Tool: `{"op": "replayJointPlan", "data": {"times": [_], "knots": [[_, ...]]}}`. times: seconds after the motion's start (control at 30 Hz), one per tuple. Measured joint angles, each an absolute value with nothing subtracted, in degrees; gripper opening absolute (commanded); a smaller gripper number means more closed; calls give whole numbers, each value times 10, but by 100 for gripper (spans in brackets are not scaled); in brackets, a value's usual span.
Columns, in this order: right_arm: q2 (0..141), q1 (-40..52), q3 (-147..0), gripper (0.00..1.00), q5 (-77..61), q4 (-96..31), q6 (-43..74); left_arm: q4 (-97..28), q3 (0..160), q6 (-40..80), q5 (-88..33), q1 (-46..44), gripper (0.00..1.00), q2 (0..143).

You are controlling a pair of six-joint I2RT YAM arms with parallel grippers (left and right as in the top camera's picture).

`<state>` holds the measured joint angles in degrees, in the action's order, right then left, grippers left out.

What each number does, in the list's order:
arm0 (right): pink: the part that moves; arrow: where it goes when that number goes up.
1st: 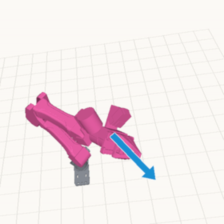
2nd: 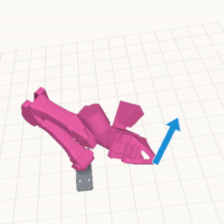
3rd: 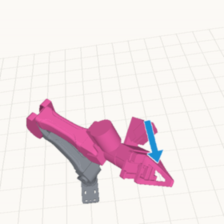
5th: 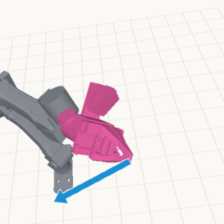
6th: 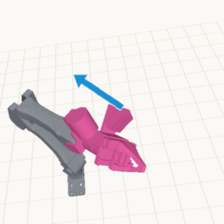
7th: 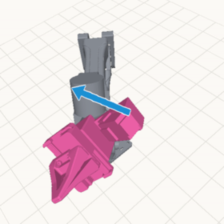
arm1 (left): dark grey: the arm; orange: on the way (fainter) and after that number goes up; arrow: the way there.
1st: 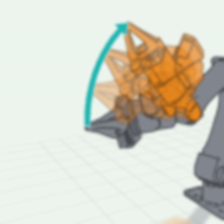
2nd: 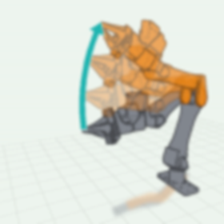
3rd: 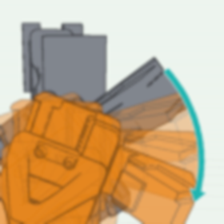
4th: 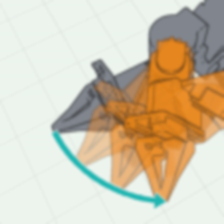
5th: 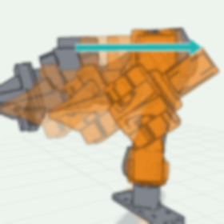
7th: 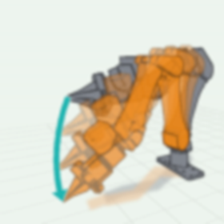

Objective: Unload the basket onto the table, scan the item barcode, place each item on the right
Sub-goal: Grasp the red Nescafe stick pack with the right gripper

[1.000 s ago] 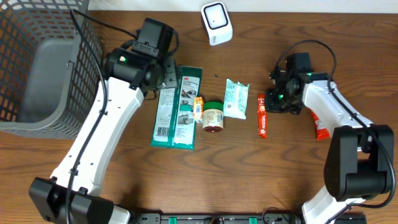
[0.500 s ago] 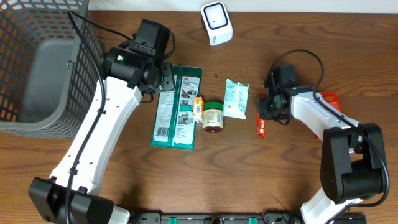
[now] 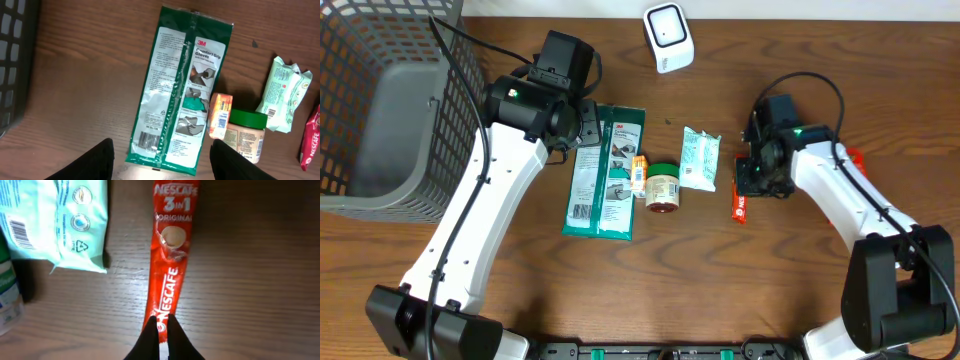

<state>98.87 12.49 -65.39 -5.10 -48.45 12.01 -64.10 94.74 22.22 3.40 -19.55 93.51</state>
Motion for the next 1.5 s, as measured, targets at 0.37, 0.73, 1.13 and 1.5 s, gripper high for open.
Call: {"op": "replayJointPlan", "data": {"times": [0.37,0.73,1.13,1.5], "knots": [[983,157,-537,8,-42,-364,145,-646,947,222,34,-196,66,935],[978,153,-552,16,-15,-437,134,-652,947,222,34,-196,66,935],[983,154,-611,8,-2,-509,128,-657,947,222,34,-196,66,935],[965,170,-520,2,-2,-422,132,-655,947,222,34,-196,66,935]]}}
